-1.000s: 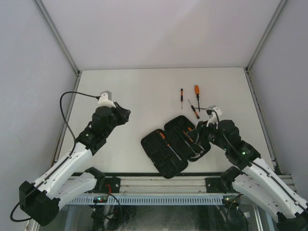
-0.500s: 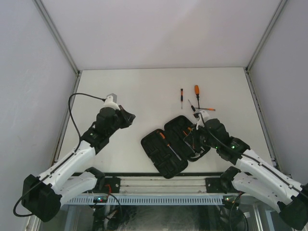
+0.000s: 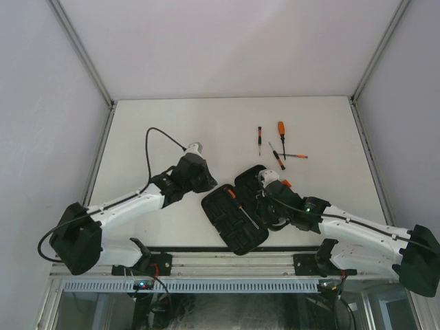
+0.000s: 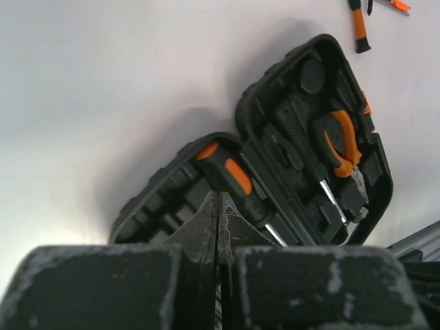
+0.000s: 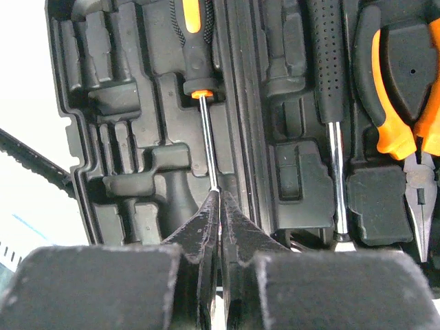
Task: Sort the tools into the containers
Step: Adjust the screwdriver in the storage box.
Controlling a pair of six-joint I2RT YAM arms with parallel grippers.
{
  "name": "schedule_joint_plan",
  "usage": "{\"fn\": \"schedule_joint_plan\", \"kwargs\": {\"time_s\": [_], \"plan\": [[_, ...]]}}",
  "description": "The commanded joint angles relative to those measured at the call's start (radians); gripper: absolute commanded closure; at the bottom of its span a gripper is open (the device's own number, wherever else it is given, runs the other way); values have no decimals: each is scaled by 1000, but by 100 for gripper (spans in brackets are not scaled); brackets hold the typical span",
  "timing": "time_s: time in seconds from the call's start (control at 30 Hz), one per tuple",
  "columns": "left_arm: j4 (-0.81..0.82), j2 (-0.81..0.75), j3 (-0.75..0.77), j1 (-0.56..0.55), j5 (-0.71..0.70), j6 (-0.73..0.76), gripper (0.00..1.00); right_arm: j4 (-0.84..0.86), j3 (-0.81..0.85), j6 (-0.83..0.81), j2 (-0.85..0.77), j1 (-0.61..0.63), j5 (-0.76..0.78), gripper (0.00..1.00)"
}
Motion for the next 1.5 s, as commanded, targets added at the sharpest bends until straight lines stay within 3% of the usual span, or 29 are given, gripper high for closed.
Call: {"fn": "schedule_joint_plan", "kwargs": {"time_s": [0.0, 0.3, 0.67, 1.47], "plan": [[-56, 93, 151, -54, -52, -61, 100, 28, 35, 37, 6, 37, 78, 100], [-275, 301, 364, -129, -99, -55, 98, 10, 35, 47, 29, 54, 102, 100], [-345, 387, 437, -154, -133, -71, 70, 17, 33, 50, 53, 71, 102, 100], [-365, 528, 520, -154, -153, -78, 71, 22, -1, 74, -8, 86, 87, 100]]}}
